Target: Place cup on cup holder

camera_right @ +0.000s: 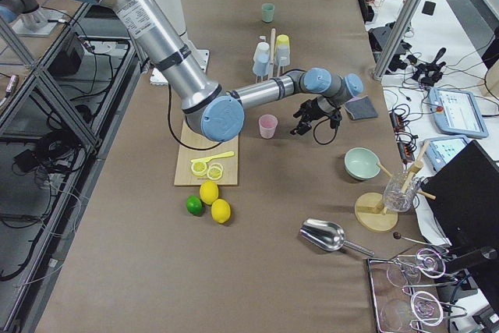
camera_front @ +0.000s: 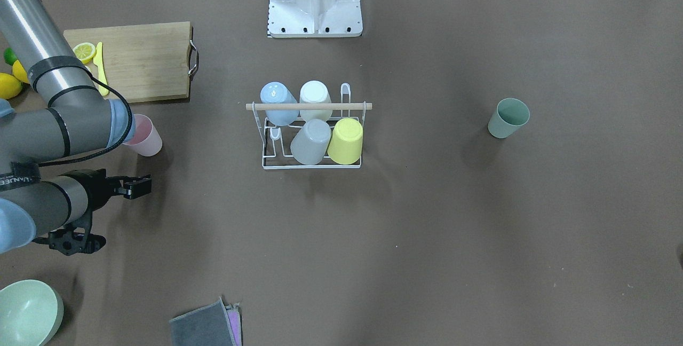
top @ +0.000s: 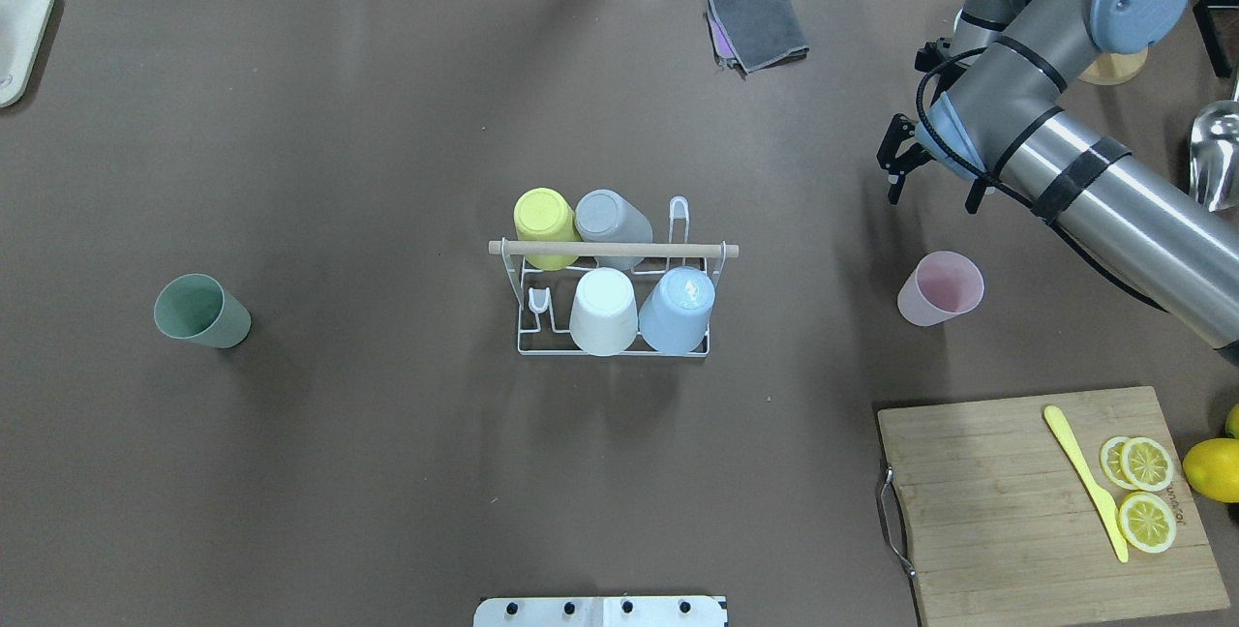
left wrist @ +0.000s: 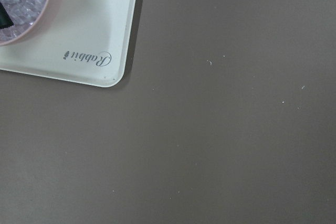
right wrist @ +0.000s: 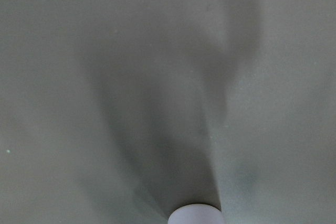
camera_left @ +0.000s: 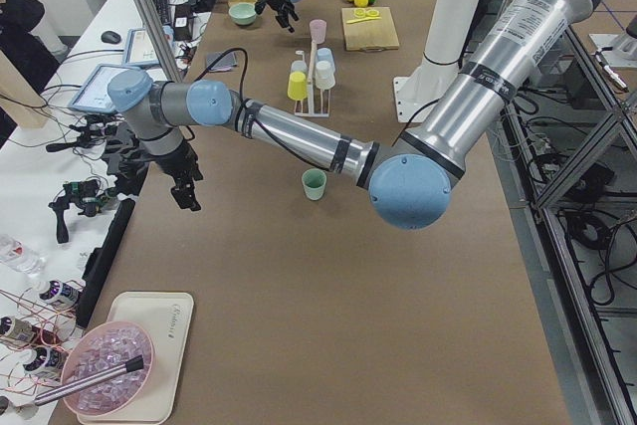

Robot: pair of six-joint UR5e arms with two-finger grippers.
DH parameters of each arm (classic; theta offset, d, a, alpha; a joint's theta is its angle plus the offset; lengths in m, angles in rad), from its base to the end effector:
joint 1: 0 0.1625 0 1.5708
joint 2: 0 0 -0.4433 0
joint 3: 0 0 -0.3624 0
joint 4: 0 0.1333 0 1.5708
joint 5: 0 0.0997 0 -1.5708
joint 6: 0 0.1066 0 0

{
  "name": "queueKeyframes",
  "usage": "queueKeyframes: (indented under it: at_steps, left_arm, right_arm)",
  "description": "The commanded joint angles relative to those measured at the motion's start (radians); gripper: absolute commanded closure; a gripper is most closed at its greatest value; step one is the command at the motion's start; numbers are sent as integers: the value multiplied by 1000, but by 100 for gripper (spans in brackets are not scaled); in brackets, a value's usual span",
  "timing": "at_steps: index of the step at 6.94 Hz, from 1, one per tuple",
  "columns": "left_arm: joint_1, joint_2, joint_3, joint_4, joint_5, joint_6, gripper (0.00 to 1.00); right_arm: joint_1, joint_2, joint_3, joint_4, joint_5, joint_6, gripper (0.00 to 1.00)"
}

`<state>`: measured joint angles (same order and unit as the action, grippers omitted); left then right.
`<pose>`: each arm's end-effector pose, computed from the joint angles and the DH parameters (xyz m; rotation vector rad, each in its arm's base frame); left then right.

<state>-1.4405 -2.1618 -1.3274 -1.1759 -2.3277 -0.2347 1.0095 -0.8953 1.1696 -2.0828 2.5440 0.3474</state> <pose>0.0292 -0.6857 0.4893 -0.1817 0.7365 -0.1172 -0.3390 -0.6241 0.4921 -0.6213 -0.7740 -0.0804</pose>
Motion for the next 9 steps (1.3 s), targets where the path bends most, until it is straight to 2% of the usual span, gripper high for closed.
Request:
queueKeyframes:
  at_steps: [1,4,6,9]
  left_arm:
    - [101,-4,-1,-2,-10,-53,2]
    - [251,-16,-21,8,-13,-60,2]
    - [313,-33,-65,157,-42,-48,2]
    - [414,-24,-65,199,-41,-45,2]
  right_arm:
    - [-9,6,1,-93,5,-116,0]
    - [-55,9,-4,-216,4,-194,1]
    - [-58,10,-8,-304,-2,-345,1]
    - [-84,7,-21,-326,2,-395,1]
